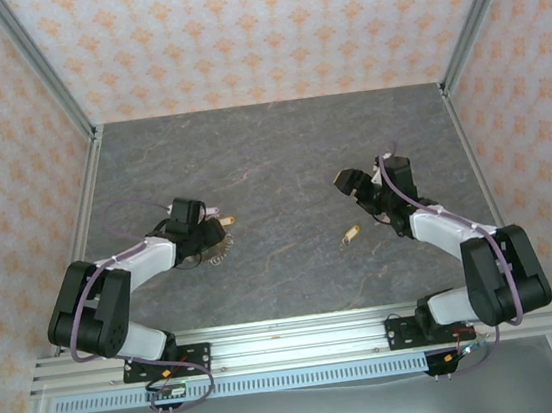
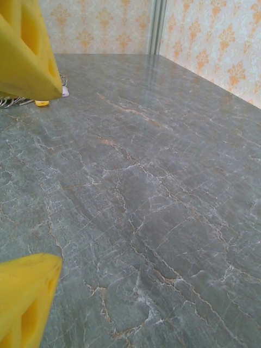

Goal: Put the keys on the keyring

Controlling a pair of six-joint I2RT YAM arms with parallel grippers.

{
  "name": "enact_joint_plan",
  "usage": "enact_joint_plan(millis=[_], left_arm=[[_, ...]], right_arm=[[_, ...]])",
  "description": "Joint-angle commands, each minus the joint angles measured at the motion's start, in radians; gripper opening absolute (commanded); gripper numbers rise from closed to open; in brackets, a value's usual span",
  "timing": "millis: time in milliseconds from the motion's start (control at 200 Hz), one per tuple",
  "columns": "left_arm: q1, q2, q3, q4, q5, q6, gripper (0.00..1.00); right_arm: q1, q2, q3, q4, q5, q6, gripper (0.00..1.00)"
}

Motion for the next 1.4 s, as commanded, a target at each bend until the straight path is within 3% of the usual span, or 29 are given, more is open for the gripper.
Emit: enact_joint_plan(millis=[0,315,495,586,716,901,1021,1206,1391], left_arm=[[-0.044,-0.030,-0.021,0.004,0.058,0.040,0.51],[-0.237,0.008,-0.003,0.036,0.109,0.150,0.40],[-0.363,0.077,0.068,0.055,0.141,0.174,0.29],[-0.421,0.082,0.092,0.064,0.144,0.186,0.28],[-0.460,0.023,0.088,0.062,0.109,0.185,0.30],[-0.459,-0.164,0.000,-0.017,-0.170,0.060,0.46],[-0.459,-0.276,-0.075,-0.034,-0.240,-0.079,0.50],[-0.458,-0.379,-0.123,-0.081,-0.271,-0.200,0.55],[-0.450,-0.359,-0.148,-0.051,-0.229,-0.301,0.55]], right_arm=[[0.010,0.008,0.031,0.028,-0.004,0.011,0.74],[0.041,0.091,0.073,0.038,-0.095,-0.013,0.67],[0.095,0.140,0.134,-0.018,-0.094,-0.059,0.62],[0.107,0.155,0.156,-0.046,-0.090,-0.074,0.59],[0.111,0.160,0.155,-0.035,-0.098,-0.077,0.59],[0.189,0.227,0.248,-0.137,-0.107,-0.164,0.59],[0.269,0.319,0.349,-0.192,-0.095,-0.200,0.55],[0.370,0.479,0.500,-0.235,-0.098,-0.225,0.45],[0.430,0.594,0.609,-0.274,-0.106,-0.246,0.40]])
